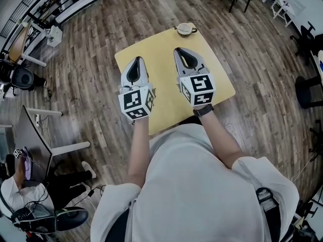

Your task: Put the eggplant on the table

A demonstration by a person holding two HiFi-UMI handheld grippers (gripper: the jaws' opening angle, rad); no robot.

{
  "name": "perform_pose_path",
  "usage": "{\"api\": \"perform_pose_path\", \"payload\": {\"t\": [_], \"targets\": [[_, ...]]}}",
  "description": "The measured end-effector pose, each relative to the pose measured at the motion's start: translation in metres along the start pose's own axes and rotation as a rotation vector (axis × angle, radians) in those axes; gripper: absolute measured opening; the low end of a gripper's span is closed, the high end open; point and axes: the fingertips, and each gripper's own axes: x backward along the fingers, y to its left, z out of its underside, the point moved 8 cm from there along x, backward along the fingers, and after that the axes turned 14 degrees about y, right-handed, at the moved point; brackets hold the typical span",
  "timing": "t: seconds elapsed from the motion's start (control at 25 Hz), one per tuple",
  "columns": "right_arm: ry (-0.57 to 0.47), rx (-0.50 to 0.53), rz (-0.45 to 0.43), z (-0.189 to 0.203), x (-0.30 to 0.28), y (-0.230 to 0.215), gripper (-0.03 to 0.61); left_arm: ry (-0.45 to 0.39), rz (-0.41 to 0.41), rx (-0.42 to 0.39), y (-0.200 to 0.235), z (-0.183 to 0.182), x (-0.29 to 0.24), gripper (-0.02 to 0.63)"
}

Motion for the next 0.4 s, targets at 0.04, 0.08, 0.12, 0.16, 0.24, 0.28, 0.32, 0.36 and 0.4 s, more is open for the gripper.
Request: {"api": "perform_pose_path", "payload": {"t": [0.04, 0.08, 0.12, 0.16, 0.24, 0.28, 0.32, 0.36, 0.4], "targets": [[0.002, 0.0, 0.001, -0.001, -0.001, 0.0, 0.021, 0.001, 0.002, 0.0, 0.001, -0.001, -0.001, 0.009], [0.004, -0.001, 0.002, -0.002, -0.003, 0.0, 0.021, 0.003, 0.004, 0.001, 0.002, -0.002, -0.002, 0.009], [0.006, -0.002, 0.002, -0.003, -0.004, 0.001, 0.021, 0.004, 0.007, 0.003, 0.004, -0.003, -0.003, 0.009], [0.008, -0.003, 0.002, -0.004, -0.005, 0.002, 0.021, 0.005, 0.009, 0.004, 0.005, -0.003, -0.003, 0.009], [0.009, -0.004, 0.002, -0.006, -0.007, 0.003, 0.021, 0.009, 0.012, 0.006, 0.007, -0.004, -0.004, 0.009], [0.009, -0.005, 0.002, -0.006, -0.008, 0.003, 0.021, 0.011, 0.013, 0.007, 0.008, -0.003, -0.005, 0.009], [0.009, -0.006, 0.002, -0.006, -0.009, 0.003, 0.021, 0.013, 0.015, 0.008, 0.008, -0.003, -0.006, 0.009], [0.009, -0.006, 0.002, -0.005, -0.01, 0.002, 0.021, 0.015, 0.016, 0.008, 0.008, -0.003, -0.008, 0.009], [0.009, -0.007, 0.001, -0.005, -0.011, 0.002, 0.021, 0.017, 0.017, 0.008, 0.008, -0.003, -0.009, 0.009]]}}
